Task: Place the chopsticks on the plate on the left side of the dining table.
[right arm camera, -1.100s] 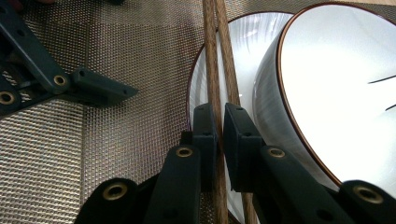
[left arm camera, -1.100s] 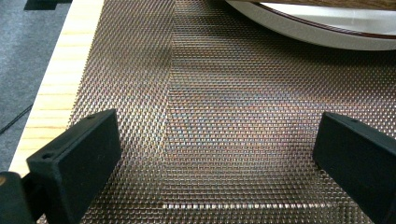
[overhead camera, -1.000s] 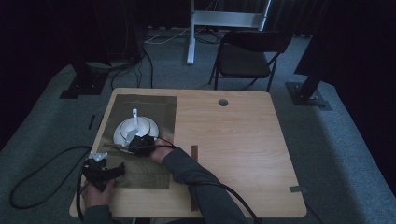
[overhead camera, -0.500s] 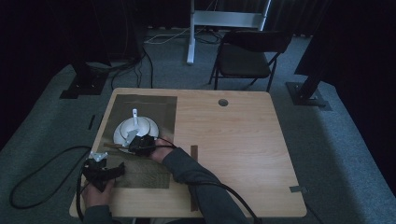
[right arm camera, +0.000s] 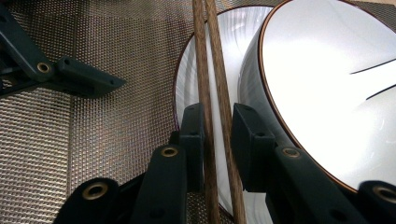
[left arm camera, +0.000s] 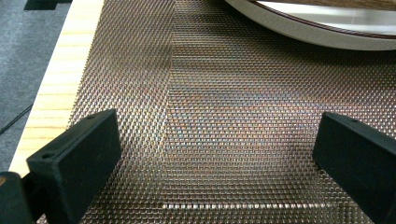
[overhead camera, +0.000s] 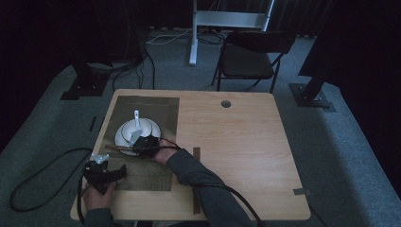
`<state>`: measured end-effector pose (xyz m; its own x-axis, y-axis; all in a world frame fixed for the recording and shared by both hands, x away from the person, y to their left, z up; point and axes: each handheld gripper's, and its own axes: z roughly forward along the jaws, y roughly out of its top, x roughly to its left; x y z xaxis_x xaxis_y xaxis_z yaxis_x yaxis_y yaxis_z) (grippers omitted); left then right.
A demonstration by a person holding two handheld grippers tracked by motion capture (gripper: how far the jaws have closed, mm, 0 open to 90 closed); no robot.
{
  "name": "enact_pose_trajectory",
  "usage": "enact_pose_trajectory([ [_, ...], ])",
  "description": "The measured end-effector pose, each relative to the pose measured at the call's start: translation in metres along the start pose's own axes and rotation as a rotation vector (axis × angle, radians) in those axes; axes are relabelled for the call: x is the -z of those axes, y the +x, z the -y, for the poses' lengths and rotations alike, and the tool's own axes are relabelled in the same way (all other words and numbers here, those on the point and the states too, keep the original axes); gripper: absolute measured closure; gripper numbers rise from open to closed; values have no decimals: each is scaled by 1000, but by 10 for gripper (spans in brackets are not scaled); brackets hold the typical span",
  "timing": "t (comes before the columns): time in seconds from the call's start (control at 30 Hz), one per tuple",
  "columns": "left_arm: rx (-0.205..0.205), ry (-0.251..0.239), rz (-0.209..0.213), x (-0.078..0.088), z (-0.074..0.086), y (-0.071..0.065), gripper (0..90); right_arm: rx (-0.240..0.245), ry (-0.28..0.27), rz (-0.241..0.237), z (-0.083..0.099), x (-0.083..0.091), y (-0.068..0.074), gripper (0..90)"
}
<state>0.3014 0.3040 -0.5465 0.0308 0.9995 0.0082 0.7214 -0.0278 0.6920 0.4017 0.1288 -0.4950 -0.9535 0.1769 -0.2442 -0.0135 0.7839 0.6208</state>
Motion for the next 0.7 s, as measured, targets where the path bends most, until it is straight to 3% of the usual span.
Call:
enact_pose_trajectory([
  [0.7, 0, 0, 0, 0, 0, 0, 14, 8, 1, 17, -1, -1, 0, 807],
])
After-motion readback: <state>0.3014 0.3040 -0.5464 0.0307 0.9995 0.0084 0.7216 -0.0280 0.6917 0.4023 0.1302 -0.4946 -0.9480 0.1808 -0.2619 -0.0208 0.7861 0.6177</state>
